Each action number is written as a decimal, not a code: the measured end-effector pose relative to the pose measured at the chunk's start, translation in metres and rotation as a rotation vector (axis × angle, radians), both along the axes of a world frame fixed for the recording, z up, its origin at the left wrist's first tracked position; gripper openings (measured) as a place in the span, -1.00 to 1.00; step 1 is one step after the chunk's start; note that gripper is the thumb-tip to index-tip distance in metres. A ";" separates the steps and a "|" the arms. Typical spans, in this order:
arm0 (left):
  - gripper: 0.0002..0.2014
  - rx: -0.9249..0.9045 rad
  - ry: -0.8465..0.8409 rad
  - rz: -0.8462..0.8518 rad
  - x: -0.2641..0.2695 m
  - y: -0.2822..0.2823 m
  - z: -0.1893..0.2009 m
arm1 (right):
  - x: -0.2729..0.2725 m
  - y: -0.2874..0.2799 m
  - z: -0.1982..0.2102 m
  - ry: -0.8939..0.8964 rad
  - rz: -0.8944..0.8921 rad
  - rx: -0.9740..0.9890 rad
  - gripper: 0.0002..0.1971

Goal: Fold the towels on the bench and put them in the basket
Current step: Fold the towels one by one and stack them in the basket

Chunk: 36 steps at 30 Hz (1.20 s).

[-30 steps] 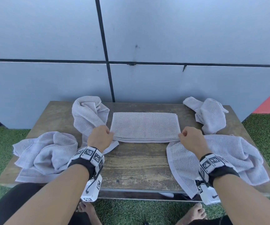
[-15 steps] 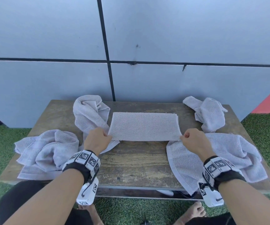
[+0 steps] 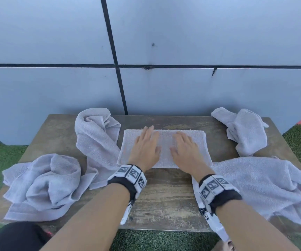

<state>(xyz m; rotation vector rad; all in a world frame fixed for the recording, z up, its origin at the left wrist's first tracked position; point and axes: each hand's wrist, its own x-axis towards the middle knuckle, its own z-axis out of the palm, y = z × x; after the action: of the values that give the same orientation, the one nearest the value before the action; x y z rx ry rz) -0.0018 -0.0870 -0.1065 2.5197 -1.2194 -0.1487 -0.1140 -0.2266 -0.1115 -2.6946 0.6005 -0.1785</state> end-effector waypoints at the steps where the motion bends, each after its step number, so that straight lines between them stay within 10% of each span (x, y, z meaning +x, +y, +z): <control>1: -0.46 0.043 0.016 -0.028 -0.001 -0.007 -0.008 | 0.007 0.003 -0.006 0.033 0.046 -0.013 -0.48; 36: -0.30 0.156 -0.049 0.197 0.022 0.019 -0.044 | -0.010 -0.037 -0.031 0.235 -0.190 0.000 -0.38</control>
<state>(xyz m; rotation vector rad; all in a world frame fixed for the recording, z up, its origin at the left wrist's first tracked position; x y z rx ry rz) 0.0201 -0.0679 -0.1508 2.7768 -1.0036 -0.1395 -0.1244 -0.2633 -0.1423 -2.6758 0.9274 0.0907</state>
